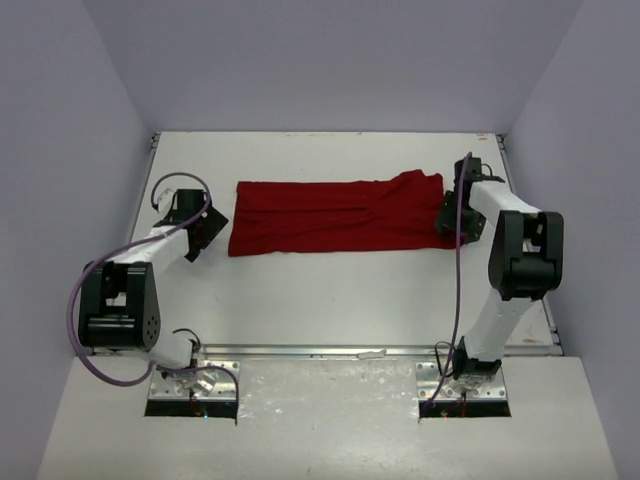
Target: Fold and stack the t-shirts
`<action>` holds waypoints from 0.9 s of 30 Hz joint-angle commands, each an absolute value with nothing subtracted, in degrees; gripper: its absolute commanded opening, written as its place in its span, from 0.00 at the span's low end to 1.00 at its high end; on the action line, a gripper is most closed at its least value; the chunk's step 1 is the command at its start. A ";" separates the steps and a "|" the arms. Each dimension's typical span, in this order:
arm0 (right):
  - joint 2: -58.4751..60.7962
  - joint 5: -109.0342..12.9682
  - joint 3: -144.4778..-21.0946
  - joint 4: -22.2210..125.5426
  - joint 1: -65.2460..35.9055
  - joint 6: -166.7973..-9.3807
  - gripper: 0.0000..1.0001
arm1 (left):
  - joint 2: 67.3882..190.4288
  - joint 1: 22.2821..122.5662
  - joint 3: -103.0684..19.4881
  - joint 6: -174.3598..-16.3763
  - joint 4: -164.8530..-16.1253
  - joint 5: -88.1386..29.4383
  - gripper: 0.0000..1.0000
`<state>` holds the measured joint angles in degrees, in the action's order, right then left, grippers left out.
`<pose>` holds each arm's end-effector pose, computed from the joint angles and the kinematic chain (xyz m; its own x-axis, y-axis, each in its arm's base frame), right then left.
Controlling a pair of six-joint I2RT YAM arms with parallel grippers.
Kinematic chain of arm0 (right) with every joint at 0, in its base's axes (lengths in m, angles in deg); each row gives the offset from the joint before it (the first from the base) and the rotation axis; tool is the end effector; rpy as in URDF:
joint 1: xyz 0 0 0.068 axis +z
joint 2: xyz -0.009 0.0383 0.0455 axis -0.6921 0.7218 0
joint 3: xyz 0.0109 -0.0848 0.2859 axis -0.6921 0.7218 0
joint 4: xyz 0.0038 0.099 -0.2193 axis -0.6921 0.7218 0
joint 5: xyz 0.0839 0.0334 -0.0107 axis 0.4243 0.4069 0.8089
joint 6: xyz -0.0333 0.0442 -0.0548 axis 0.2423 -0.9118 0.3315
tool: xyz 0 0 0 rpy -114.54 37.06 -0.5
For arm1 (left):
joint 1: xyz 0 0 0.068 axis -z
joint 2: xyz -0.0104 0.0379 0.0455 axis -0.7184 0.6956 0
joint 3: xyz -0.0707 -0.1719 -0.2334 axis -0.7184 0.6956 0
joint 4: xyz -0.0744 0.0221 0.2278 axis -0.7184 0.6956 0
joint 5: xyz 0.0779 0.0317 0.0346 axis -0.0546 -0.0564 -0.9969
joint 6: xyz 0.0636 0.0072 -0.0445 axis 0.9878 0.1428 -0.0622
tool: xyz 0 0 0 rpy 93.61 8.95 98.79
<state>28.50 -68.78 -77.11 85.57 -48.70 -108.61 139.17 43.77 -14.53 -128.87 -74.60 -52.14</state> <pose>0.3615 -0.0462 0.1648 -0.7776 0.5156 -0.3599 0.5702 0.8195 -0.0581 0.2854 0.0274 0.1902 -0.4460 -0.7028 -0.5542 -0.7048 0.6574 -0.2665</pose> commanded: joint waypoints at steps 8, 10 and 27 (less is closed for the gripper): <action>18.61 -76.15 -96.36 95.52 -37.30 -112.55 0.99 | 135.57 54.18 -39.17 -117.48 -67.04 -51.60 1.00; 16.08 -75.63 -94.79 95.10 -35.54 -113.78 0.99 | 144.76 55.24 -46.49 -116.14 -60.74 -50.72 1.00; 34.31 -68.68 -84.82 88.40 -37.03 -122.16 0.99 | 185.69 56.47 -81.60 -113.40 -42.34 -53.42 0.98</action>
